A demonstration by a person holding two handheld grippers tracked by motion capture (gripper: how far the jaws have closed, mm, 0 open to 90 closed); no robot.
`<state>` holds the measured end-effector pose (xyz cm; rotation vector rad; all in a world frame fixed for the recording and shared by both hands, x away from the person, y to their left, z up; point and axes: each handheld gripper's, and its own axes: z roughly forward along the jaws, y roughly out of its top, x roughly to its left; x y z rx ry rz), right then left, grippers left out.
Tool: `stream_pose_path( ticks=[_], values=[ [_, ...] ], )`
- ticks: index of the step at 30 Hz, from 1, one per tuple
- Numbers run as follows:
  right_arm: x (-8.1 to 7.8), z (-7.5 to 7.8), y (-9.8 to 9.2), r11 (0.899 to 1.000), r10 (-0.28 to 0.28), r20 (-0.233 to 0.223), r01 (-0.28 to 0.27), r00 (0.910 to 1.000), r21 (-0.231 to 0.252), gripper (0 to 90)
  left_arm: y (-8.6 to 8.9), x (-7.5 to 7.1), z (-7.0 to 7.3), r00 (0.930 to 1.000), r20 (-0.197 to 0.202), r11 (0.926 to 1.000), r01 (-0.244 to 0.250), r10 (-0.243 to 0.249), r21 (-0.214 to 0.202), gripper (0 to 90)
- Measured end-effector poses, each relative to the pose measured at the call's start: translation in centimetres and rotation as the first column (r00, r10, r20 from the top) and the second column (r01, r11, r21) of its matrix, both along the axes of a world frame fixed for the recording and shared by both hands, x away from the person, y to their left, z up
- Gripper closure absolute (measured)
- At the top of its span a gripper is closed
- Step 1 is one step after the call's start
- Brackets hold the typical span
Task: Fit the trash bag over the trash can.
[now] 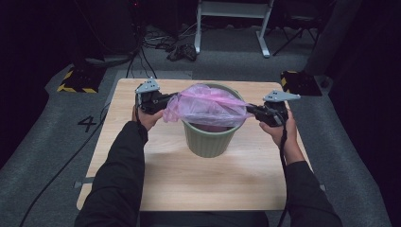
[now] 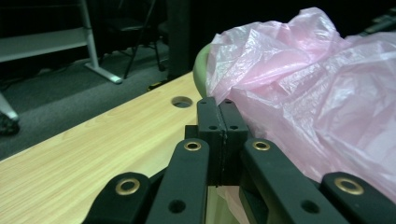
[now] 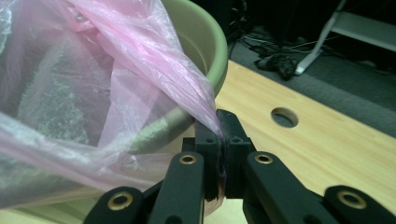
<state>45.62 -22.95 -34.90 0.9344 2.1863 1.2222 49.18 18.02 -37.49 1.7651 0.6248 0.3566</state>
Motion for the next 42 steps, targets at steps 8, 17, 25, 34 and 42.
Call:
stream_pose_path(
  ticks=[8,17,25,34,42],
  values=[
    [-3.3,-0.6,-0.9,0.997,0.072,0.009,-0.072,0.9974,-0.024,83.7,0.6,-4.4,0.2,0.9992,0.041,0.9989,0.0,-0.002,0.047,81.0],
    [-5.6,1.4,-2.9,0.999,0.028,0.095,-0.031,0.9951,0.033,57.2,3.9,-7.1,1.8,0.9986,0.05,0.9998,-0.016,0.017,-0.012,43.3],
    [-8.2,3.1,-2.6,0.994,0.098,0.158,-0.104,0.9826,0.033,35.8,3.4,-9.2,2.5,0.9973,0.056,0.9989,0.046,-0.046,0.002,34.6],
    [-9.7,3.8,-2.5,1.0,0.006,0.23,0.0,0.9731,-0.026,33.2,3.4,-11.0,3.6,0.9946,0.092,0.9987,0.048,-0.047,-0.013,30.5],
    [-11.4,4.7,-1.5,0.998,0.056,0.275,-0.047,0.9598,-0.039,33.6,1.8,-11.2,4.7,0.9899,0.1,0.9937,0.095,-0.101,0.059,30.8]
  ],
)
